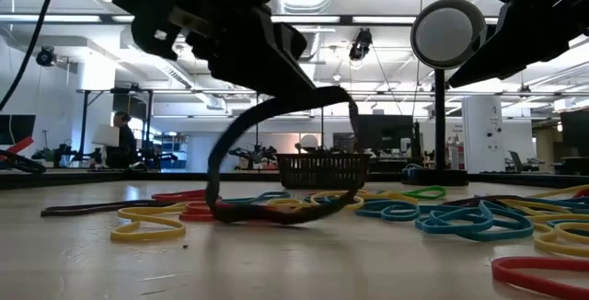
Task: Pick and place rubber bands into bin
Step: Put the black rubber band into the basket, then put the green rubber band into the basket
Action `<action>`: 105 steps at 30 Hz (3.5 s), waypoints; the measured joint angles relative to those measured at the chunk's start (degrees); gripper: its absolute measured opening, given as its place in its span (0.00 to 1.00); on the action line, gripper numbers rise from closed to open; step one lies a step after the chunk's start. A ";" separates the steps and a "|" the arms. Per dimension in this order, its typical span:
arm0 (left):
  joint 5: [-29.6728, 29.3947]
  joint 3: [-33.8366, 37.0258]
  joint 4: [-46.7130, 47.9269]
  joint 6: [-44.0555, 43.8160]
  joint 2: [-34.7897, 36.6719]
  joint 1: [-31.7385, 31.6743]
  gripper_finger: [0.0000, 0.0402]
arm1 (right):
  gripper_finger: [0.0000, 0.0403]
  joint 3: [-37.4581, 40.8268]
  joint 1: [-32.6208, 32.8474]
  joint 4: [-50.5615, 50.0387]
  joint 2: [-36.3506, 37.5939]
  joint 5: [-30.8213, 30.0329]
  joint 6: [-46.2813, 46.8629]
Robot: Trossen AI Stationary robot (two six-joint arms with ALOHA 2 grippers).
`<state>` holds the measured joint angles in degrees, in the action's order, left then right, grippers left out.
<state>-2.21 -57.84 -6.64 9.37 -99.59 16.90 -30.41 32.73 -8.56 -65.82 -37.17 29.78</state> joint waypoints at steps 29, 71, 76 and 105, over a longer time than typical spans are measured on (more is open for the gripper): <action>-34.00 -0.51 -17.30 27.09 3.84 -1.97 0.00 | 0.17 1.62 0.00 0.43 0.00 -0.25 -0.15; -16.07 -1.40 -18.17 19.52 -6.66 -28.91 0.00 | 0.17 2.36 0.00 1.20 0.00 -0.52 -0.46; -15.18 -1.80 -13.06 19.46 -6.67 -28.91 0.02 | 0.17 2.36 0.00 1.20 0.00 -0.52 -0.44; -22.07 1.49 9.99 4.52 12.23 -10.03 0.18 | 0.17 2.80 -1.80 11.07 -10.01 0.07 -6.44</action>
<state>-24.28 -56.35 3.35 13.89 -87.36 6.87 -27.62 30.93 2.51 -75.84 -37.10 23.34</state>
